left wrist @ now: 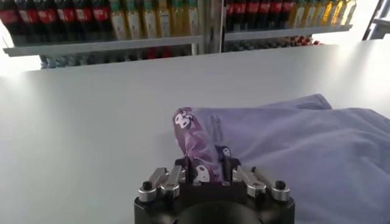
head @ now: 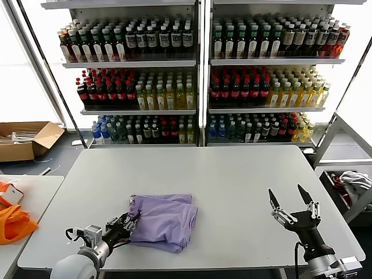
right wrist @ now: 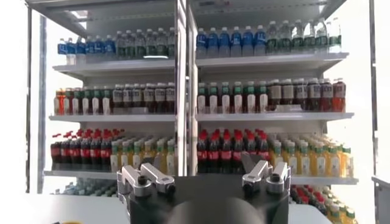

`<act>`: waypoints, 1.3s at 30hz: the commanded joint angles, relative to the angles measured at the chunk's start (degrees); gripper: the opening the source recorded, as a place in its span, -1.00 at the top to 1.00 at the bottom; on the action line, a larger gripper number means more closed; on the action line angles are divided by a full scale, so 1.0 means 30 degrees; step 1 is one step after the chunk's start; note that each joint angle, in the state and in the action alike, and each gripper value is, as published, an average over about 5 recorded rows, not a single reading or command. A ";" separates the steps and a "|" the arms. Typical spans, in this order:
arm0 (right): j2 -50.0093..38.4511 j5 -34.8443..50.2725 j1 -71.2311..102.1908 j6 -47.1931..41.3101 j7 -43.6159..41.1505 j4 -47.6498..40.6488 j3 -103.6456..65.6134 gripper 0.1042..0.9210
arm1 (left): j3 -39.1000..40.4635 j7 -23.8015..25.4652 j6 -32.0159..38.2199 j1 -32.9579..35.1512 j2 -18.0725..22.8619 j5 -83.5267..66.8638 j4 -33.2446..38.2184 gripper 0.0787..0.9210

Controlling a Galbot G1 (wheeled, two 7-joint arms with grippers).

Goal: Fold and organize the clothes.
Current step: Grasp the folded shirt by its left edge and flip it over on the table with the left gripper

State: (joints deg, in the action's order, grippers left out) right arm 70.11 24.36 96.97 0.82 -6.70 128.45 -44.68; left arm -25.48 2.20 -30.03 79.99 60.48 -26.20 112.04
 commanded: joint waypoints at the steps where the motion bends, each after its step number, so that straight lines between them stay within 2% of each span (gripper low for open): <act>1: -0.0073 0.0092 -0.0016 -0.0051 0.0017 -0.0198 -0.0083 -0.76 | 0.0171 0.0349 0.0574 0.0046 0.0028 -0.0205 -0.0201 0.39; 9: -0.0396 0.0576 -0.0330 -0.0334 0.0087 -0.0498 -0.0111 -0.76 | -0.1166 0.0717 0.1947 0.0484 0.0308 -0.2589 -0.0035 0.89; 15: -0.0634 0.0742 -0.0379 -0.0403 0.0089 -0.0765 0.0180 -0.76 | -0.3710 0.0617 0.1964 0.1182 0.1129 -0.4436 0.0659 0.93; 19: -0.0730 0.0826 -0.0426 -0.0285 0.0063 -0.0838 0.0351 -0.76 | -0.6194 0.0759 0.1980 0.1958 0.0977 -0.5295 0.0818 0.93; 21: -0.0729 0.0917 -0.0494 -0.0213 0.0050 -0.0861 0.0432 -0.76 | -0.7375 0.0719 0.1945 0.2411 0.0430 -0.5868 0.0696 0.93; 29: -0.0763 0.0952 -0.0953 -0.0254 0.0077 -0.1417 0.1267 -0.76 | -1.1999 0.0610 0.1257 0.4384 -0.3765 -0.8635 0.0237 0.93; 35: -0.0731 0.0877 -0.0930 -0.0073 0.0064 -0.1630 0.1477 -0.76 | -1.4762 0.0009 -0.0201 0.5037 -0.5565 -0.9562 0.0993 0.93; 39: -0.0709 0.0883 -0.0578 0.0292 0.0039 -0.1992 0.1399 -0.76 | -1.4641 -0.0685 -0.0292 0.6139 -0.6214 -1.0896 0.2809 0.93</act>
State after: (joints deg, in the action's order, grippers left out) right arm 67.97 26.84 94.66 0.62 -6.54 123.79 -41.24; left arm -59.30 2.52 -28.26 92.56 49.55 -50.47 114.67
